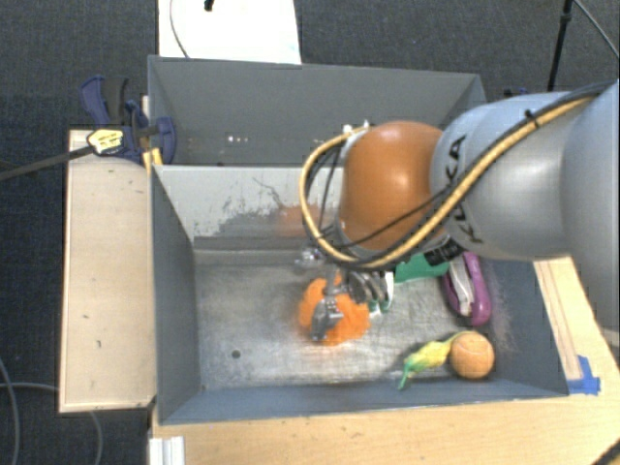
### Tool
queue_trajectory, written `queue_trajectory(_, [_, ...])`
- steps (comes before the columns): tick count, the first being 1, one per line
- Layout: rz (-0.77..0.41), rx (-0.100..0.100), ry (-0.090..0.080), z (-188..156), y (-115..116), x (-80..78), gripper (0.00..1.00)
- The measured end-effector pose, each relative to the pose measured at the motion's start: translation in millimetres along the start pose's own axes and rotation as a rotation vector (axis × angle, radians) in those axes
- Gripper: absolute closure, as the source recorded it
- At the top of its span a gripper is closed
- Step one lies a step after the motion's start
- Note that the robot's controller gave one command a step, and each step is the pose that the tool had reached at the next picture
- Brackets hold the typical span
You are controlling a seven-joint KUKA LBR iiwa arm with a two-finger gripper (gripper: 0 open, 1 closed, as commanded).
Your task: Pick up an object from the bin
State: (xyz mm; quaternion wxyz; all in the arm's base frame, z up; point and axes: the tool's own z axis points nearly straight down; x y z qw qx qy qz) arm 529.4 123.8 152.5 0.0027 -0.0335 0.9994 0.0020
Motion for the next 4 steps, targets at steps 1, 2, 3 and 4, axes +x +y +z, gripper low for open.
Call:
queue_trajectory(1, [-0.117, 0.004, -0.002, 48.8, -27.2, 32.3, 0.0])
queue_trajectory(2, [-0.27, 0.002, 0.004, 69.9, -78.9, 30.2, 1.0])
queue_trajectory(3, [-0.269, 0.002, 0.004, 69.9, -78.8, 30.2, 1.0])
queue_trajectory(4, [-0.338, 0.002, 0.005, -58.6, -80.2, 17.3, 1.0])
